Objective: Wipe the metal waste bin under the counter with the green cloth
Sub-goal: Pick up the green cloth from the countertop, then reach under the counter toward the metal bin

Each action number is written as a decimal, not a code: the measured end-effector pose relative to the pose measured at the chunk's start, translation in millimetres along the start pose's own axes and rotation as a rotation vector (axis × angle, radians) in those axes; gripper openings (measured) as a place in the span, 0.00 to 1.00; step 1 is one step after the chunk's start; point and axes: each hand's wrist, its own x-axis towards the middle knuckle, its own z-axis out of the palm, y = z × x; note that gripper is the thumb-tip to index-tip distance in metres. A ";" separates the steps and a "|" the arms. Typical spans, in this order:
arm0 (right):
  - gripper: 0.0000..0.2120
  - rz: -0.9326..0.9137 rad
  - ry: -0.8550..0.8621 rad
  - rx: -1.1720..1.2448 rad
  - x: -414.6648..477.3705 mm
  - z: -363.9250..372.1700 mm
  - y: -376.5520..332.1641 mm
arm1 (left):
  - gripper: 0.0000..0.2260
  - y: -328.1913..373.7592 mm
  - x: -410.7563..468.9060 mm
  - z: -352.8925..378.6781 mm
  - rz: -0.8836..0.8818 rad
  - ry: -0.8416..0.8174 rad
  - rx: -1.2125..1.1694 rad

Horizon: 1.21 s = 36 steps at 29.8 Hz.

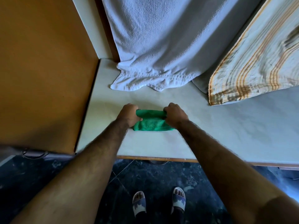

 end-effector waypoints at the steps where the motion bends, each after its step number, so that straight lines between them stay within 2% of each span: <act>1: 0.11 0.002 -0.002 0.023 -3.6 -4.9 0.3 | 0.10 0.4 -3.6 -4.4 -0.013 0.002 -0.065; 5: 0.07 0.009 0.008 0.128 -28.3 -26.5 0.0 | 0.11 2.6 -23.6 -23.9 -0.002 -0.027 -0.275; 11: 0.11 -0.030 0.003 0.199 -81.0 -48.8 -3.1 | 0.11 17.8 -62.0 -42.6 0.065 -0.026 -0.466; 15: 0.20 -0.077 -0.035 0.216 -116.5 -55.5 -2.8 | 0.11 33.3 -93.9 -36.5 0.068 -0.068 -0.564; 19: 0.13 -0.118 -0.087 0.246 -145.5 -41.7 0.9 | 0.12 36.3 -127.1 -15.3 0.059 -0.100 -0.653; 22: 0.12 -0.126 -0.108 0.258 -171.1 -20.5 4.1 | 0.11 32.5 -154.3 10.8 0.044 -0.028 -0.631; 27: 0.12 -0.080 -0.160 0.322 -213.5 26.9 11.6 | 0.15 17.1 -206.8 71.7 -0.084 0.145 -0.508; 30: 0.12 -0.042 -0.167 0.320 -226.4 66.4 11.5 | 0.18 0.1 -229.5 114.2 -0.285 0.185 -0.530; 33: 0.11 0.015 -0.171 0.313 -225.4 125.5 7.8 | 0.13 -20.4 -243.2 161.2 -0.530 0.018 -0.895; 35: 0.10 0.033 -0.162 0.317 -221.8 170.5 0.7 | 0.10 -36.0 -246.8 193.4 -0.542 -0.138 -1.091; 36: 0.10 0.025 -0.160 0.324 -220.2 191.5 -4.3 | 0.13 -42.8 -247.0 208.4 -0.533 -0.211 -1.146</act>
